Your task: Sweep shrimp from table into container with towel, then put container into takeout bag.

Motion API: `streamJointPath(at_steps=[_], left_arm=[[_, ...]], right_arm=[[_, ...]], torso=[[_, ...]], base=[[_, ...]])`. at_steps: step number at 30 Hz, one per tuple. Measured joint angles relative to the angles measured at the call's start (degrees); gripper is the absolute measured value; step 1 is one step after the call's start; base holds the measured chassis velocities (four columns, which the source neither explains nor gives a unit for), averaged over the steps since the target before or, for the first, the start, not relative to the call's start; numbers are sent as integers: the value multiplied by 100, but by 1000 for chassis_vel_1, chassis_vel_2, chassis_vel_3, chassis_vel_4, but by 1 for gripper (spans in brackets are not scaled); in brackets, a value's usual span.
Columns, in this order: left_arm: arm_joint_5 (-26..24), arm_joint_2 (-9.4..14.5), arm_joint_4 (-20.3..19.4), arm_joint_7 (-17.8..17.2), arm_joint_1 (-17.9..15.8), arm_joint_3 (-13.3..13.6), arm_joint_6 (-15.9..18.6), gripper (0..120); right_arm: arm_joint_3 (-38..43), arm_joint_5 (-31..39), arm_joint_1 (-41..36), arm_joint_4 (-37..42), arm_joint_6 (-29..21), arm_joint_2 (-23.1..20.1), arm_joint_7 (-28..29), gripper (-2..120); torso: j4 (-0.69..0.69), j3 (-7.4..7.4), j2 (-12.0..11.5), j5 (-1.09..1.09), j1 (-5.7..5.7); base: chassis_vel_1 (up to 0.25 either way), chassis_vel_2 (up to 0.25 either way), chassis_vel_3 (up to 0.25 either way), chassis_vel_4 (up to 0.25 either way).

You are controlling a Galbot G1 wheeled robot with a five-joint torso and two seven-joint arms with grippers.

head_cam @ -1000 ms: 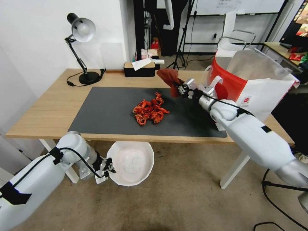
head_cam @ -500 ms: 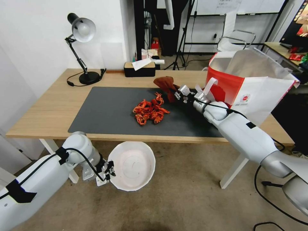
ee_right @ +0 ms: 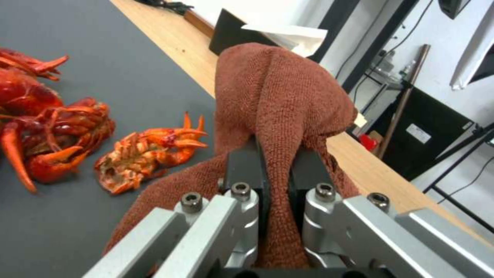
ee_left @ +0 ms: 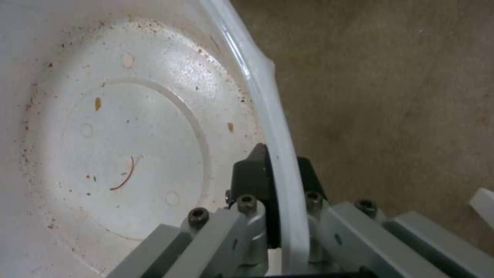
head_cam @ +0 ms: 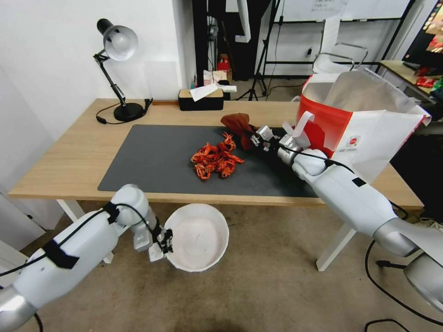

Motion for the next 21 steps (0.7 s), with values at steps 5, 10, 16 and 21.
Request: streamJointPath(at_steps=[5, 10, 16, 21], left_arm=[[-145, -192, 192, 96, -399, 145, 47, 0], [-263, -175, 209, 152, -589, 248, 90, 0], [-326, -135, 138, 168, -554, 249, 106, 0], [-330, -121, 85, 202, -544, 250, 108, 0]], right_arm=[[27, 4, 12, -87, 14, 21, -4, 4], [24, 4, 22, -162, 31, 72, -37, 4], [7, -9, 41, -241, 38, 125, -80, 4], [-19, -19, 72, -346, 45, 202, -104, 4]], torso=[[0, 0, 0, 0, 1], [1, 0, 0, -1, 0], [1, 0, 0, -1, 0], [1, 0, 0, -1, 0]], base=[[0, 0, 0, 0], [0, 0, 0, 0], [0, 0, 0, 0], [0, 0, 0, 0]])
